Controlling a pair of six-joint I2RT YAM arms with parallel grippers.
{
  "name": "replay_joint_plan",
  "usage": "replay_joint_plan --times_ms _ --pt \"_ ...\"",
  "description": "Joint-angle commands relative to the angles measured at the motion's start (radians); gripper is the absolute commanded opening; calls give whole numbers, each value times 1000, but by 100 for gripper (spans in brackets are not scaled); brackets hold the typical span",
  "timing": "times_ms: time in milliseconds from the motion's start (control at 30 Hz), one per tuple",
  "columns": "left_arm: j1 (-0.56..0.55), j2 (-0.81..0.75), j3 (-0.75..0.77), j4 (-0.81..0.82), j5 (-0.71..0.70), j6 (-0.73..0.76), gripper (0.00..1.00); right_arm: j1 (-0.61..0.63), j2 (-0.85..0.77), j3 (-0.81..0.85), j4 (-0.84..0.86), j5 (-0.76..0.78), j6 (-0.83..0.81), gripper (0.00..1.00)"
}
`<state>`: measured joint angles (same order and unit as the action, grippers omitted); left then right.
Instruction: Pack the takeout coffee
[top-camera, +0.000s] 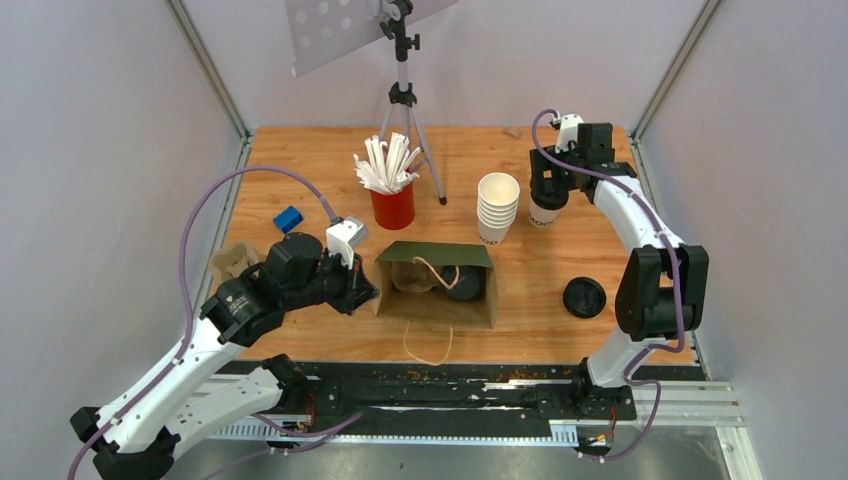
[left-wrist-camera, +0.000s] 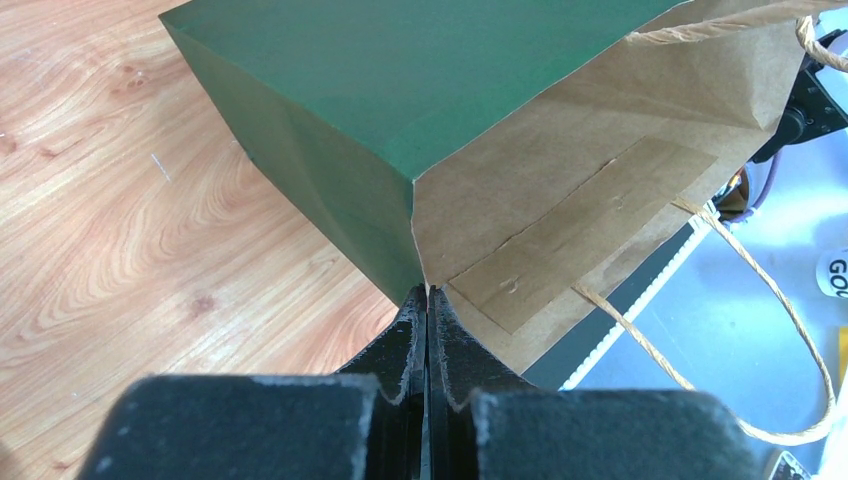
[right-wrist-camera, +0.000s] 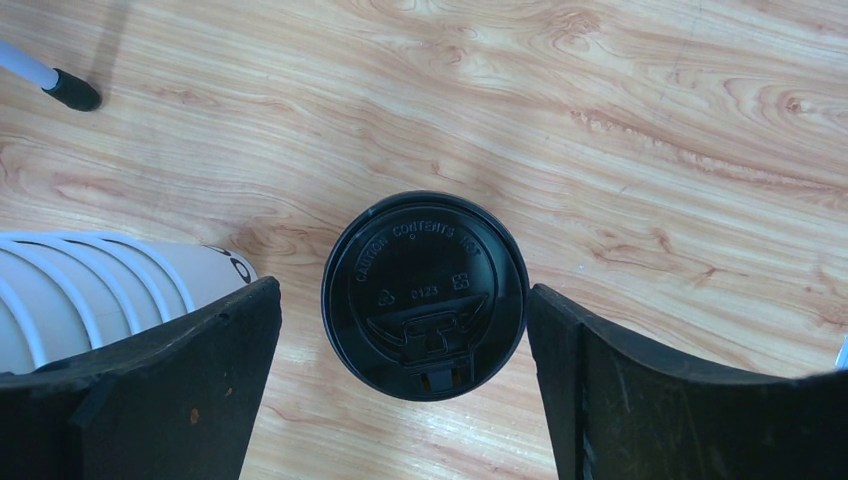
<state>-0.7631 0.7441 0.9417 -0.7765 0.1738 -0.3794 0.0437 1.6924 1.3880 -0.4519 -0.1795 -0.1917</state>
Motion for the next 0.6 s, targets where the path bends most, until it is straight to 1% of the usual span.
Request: replay_joint_plan --times_ms 0,133,300,567 --pt "1 -2 45 4 -6 15 0 1 4 8 38 -18 -28 91" --pt "1 0 48 8 -9 12 0 2 9 6 24 4 -42 90" --pt "1 3 49 8 -10 16 0 2 14 -10 10 6 -50 91" --pt "1 12 52 6 -8 19 0 1 38 -9 3 -7 -43 88"
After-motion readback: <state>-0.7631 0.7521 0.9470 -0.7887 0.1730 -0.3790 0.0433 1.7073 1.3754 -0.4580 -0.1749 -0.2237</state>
